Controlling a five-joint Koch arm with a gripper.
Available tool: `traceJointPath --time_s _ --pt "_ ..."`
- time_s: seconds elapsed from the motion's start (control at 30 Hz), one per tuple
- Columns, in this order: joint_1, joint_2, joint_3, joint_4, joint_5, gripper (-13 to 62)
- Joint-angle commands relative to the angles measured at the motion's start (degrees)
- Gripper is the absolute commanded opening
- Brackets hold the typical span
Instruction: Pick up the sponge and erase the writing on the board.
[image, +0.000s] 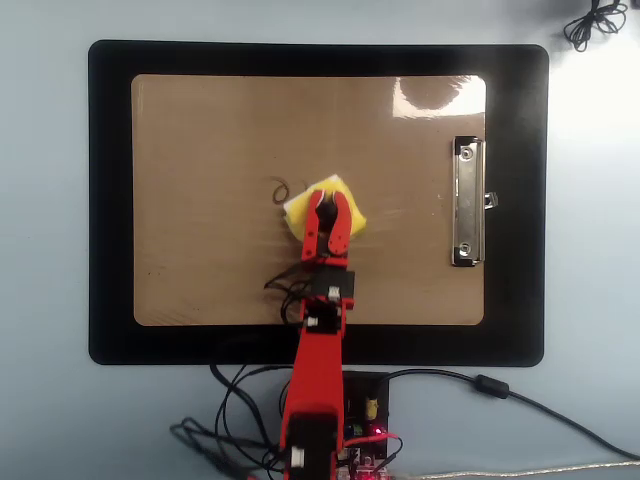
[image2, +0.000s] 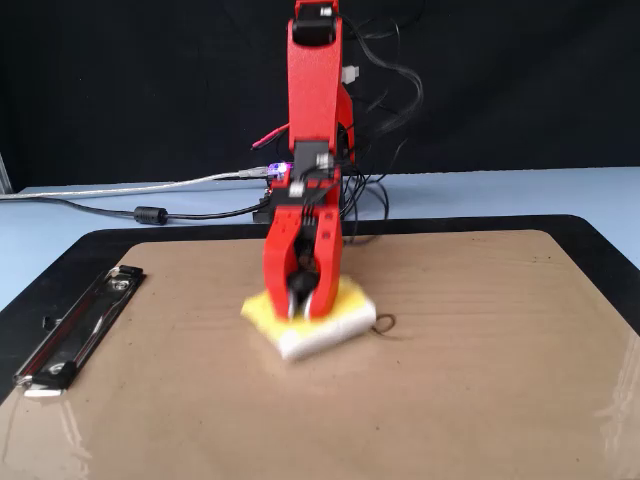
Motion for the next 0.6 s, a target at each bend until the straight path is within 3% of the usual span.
traceJointPath --time_s 0.0,0.1,0.27,0.33,0.47,0.57 --pt "-0.35 15.47 10.11 0.88 -0.97 -8.0" --pt "-0.35 14.68 8.35 1.93 -0.88 -8.0" --pt "0.44 -12.39 -20.04 1.76 -0.97 -8.0" --pt "0.44 -11.6 -18.81 1.93 -0.97 -8.0" --pt "0.35 9.58 5.19 2.02 -1.05 -8.0" --pt "0.18 4.75 0.53 1.93 -1.23 -8.0"
